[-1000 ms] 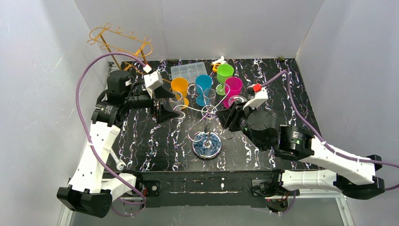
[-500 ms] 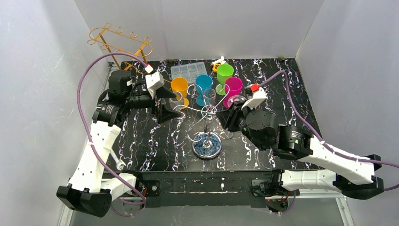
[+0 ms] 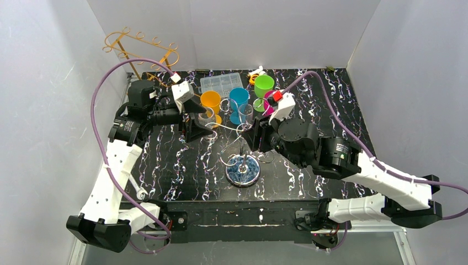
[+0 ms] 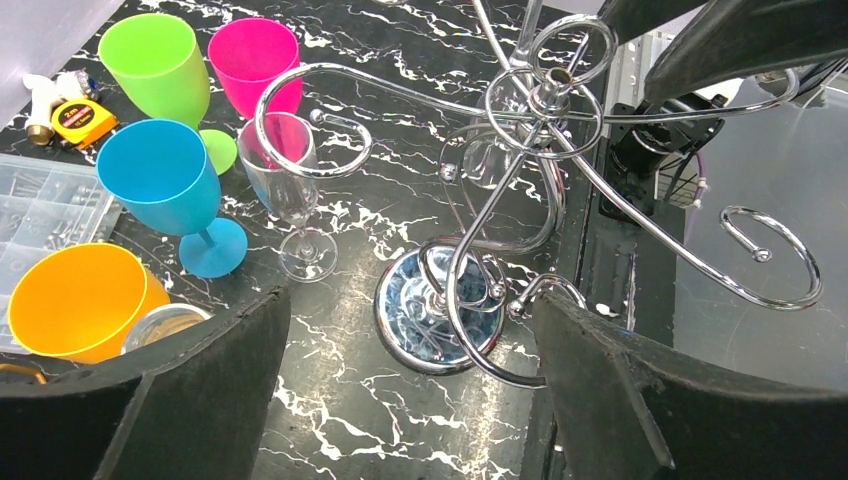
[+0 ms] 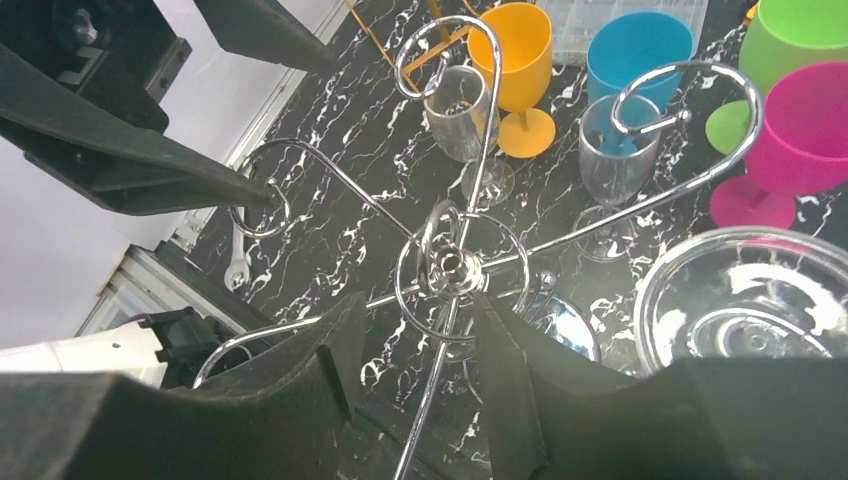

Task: Place the wine glass upside down on the wine glass rack
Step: Move the wine rack to the center of the board.

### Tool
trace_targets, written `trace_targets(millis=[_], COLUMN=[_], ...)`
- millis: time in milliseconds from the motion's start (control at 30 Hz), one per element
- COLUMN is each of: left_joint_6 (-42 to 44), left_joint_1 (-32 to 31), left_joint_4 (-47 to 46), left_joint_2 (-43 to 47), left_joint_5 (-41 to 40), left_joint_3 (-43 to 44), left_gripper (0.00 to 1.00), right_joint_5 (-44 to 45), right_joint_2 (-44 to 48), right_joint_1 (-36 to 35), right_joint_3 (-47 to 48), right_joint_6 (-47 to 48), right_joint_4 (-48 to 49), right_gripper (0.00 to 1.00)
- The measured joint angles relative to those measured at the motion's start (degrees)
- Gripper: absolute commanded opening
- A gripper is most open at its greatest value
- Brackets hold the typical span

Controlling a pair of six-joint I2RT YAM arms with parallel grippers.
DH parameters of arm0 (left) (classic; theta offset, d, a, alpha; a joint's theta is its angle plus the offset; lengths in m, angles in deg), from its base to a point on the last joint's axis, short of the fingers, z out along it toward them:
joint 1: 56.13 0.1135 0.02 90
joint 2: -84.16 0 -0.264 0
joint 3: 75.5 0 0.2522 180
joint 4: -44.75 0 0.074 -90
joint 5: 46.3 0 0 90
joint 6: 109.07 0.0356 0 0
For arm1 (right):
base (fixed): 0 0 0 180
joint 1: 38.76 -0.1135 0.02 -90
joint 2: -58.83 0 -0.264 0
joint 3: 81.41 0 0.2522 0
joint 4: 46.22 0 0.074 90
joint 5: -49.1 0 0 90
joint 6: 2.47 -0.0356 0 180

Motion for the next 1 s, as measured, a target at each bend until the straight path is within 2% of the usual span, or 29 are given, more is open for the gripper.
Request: trace_targets(millis=[167,267,600,700,867,1000], left_joint_6=[-0.7,-1.0,-1.3,-1.5,-2.0,-2.6], left_joint_1=[0.0,0.0,-0.1,-0.1,-0.9,-0.9], left_joint_4=[0.0,0.0,0.0,0.0,0.9,1.1], left_joint_2=[-0.1,-0.1,-0.4,-0.7,-1.1,-1.5], left_joint_5=[-0.5,-0.7,-0.9,-0.8,0.5,0.6], left_joint_3=[0.1,0.1,0.1,0.3,0.8,1.5], left_gripper=[0.9,0.9,0.9,0.9,0.92,0.92], right_joint_5=[0.4,1.5,5.4,6.4,8.3,8.7], right_joint_2=[-2.8,-5.9,-11.8,-11.9,-12.3,-10.4], right_joint_1=[0.0,0.0,0.0,0.0,0.9,0.8], right_joint_3=[4.8,8.0,11.7,11.7,11.7,8.1], right_joint_6=[2.9,5.0,11.3,12.1,13.6,17.1], right_joint_4=[-1.9,-3.0,-6.3,-6.7,-6.0,-1.2], right_gripper=[0.52,0.47,0.2,0.01,0.01,0.01])
